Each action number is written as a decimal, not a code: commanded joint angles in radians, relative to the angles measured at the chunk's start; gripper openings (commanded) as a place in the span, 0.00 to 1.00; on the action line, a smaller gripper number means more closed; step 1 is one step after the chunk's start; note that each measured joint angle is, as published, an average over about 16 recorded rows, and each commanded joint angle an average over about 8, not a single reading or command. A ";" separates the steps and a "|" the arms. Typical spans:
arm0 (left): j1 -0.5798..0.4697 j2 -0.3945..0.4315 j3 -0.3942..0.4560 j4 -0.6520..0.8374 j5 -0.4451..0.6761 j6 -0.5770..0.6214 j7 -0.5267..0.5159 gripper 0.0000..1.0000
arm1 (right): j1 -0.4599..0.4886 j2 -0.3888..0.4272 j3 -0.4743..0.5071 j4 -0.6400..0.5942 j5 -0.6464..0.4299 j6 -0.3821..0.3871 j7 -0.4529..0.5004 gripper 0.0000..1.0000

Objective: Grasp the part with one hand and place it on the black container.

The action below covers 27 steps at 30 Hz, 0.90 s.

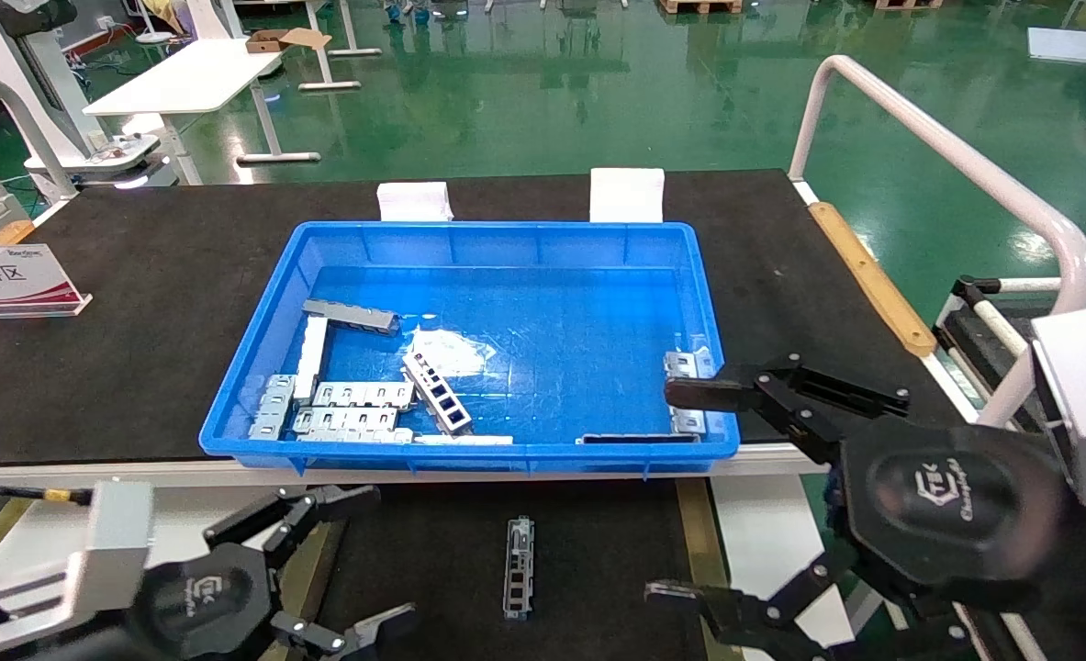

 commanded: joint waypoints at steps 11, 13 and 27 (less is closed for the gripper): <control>-0.039 -0.084 -0.044 -0.058 -0.026 0.082 0.007 1.00 | 0.000 0.000 0.000 0.000 0.000 0.000 0.000 1.00; -0.039 -0.094 -0.047 -0.065 -0.030 0.087 0.006 1.00 | 0.000 0.000 0.000 0.000 0.000 0.000 0.000 1.00; -0.031 -0.116 -0.057 -0.094 -0.046 0.101 0.015 1.00 | 0.000 0.000 0.000 0.000 0.000 0.000 0.000 1.00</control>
